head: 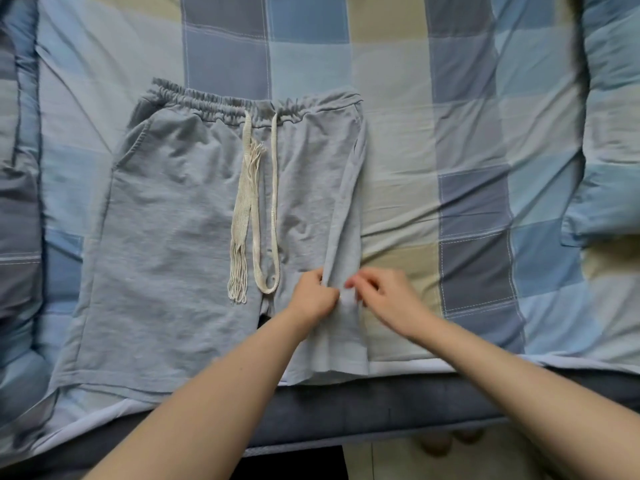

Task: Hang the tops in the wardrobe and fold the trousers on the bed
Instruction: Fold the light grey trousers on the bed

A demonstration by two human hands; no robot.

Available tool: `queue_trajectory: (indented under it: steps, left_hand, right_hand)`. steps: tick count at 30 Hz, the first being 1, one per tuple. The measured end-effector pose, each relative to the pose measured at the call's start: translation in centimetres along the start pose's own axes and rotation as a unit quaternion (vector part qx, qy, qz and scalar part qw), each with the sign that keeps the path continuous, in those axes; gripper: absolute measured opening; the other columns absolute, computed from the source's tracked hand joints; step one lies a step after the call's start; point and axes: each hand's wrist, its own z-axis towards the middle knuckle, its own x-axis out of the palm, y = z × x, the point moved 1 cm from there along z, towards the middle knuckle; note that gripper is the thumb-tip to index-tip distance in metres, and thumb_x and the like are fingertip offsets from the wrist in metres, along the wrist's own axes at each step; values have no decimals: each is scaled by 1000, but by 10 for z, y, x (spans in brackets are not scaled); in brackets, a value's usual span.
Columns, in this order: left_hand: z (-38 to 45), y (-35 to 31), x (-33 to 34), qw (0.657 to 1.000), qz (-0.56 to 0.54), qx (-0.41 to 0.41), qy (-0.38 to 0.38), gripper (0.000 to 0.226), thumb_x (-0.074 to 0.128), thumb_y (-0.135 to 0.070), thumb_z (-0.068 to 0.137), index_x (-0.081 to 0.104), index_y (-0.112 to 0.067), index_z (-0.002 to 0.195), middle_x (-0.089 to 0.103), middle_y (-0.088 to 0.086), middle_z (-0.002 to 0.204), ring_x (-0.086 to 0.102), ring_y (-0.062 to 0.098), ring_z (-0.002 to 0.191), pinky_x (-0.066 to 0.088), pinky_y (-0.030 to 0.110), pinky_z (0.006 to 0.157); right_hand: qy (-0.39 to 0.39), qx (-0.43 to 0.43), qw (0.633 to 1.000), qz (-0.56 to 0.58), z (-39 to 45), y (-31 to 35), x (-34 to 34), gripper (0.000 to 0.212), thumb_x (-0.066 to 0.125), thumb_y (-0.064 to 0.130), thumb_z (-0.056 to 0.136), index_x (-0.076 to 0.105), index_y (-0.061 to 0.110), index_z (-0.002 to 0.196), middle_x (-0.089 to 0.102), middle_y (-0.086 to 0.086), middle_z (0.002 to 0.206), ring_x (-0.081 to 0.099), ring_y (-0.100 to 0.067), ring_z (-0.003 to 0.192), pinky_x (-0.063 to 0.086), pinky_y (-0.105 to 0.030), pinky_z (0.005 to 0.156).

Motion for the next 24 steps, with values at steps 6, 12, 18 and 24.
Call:
queue_trajectory:
  steps: [6, 12, 18, 24]
  left_hand:
    - [-11, 11, -14, 992, 98, 55, 53, 18, 54, -1, 89, 63, -3, 104, 68, 12, 96, 64, 24, 91, 52, 34, 79]
    - [-19, 18, -26, 984, 104, 88, 112, 22, 56, -7, 93, 52, -24, 78, 52, -12, 75, 52, 6, 74, 38, 5, 56]
    - [-47, 36, -81, 988, 29, 79, 126, 11, 55, -3, 92, 65, -8, 91, 63, -3, 87, 59, 10, 84, 49, 24, 78]
    - [-85, 88, -172, 999, 18, 33, 38, 19, 54, 1, 92, 68, -12, 87, 64, -1, 83, 58, 7, 78, 45, 22, 69]
  right_hand:
    - [-84, 138, 986, 30, 123, 17, -31, 43, 41, 39, 100, 62, 2, 96, 64, -19, 99, 60, -40, 107, 47, -44, 92]
    - [-157, 185, 968, 71, 207, 44, -41, 60, 49, 41, 95, 47, -4, 133, 51, -23, 136, 50, -36, 124, 43, -38, 102]
    - [-270, 201, 939, 71, 235, 88, -45, 45, 47, 32, 95, 48, 1, 128, 52, -19, 134, 51, -35, 122, 44, -37, 99]
    - [-265, 86, 960, 39, 233, 174, -7, 27, 44, 34, 95, 62, 14, 91, 61, -20, 121, 57, -34, 110, 43, -33, 86]
